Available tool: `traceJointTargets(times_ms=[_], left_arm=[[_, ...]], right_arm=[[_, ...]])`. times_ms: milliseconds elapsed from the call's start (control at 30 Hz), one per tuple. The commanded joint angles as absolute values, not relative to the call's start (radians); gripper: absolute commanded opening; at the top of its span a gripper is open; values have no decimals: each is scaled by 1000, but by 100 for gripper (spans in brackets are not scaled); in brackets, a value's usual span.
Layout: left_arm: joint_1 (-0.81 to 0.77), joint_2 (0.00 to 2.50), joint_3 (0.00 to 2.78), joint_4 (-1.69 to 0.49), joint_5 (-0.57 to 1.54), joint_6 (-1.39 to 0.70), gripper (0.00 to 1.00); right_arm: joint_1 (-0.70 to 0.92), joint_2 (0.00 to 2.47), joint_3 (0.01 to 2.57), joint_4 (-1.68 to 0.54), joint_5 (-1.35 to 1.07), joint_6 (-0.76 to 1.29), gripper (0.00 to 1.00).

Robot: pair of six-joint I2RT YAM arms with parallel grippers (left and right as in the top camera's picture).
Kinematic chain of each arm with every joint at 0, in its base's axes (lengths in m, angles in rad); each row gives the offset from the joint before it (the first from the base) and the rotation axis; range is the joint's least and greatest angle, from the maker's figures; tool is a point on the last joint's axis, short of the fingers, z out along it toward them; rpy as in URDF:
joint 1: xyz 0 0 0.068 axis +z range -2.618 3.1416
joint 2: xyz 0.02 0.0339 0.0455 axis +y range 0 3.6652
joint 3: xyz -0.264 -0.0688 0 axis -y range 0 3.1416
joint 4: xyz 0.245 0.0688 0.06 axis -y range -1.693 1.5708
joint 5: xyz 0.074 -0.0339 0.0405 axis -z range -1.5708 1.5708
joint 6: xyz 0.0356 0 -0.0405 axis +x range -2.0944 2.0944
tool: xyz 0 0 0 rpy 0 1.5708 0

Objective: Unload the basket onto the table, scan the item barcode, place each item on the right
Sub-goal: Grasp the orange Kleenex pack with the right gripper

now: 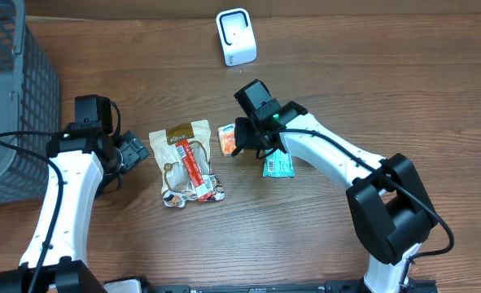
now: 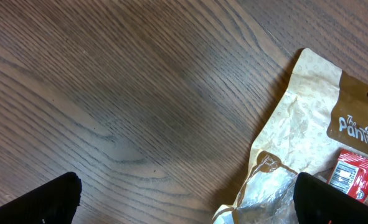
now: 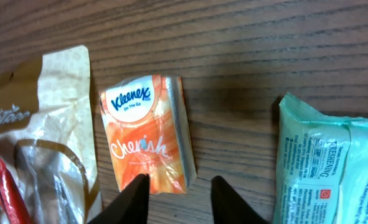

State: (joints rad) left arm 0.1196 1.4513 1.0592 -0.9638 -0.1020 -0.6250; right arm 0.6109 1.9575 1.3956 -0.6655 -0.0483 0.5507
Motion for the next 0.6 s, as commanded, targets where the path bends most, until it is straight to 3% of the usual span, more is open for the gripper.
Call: traceJointTargets(times_ms=[0,567], left_arm=[[121,1451,1055,-964,-115,-613,100],[121,1451,1055,-964,-115,-613,100]], right_arm=[[614,1966,1392,-656,-47,553,35],[614,2030,1392,-628,-70,553,36]])
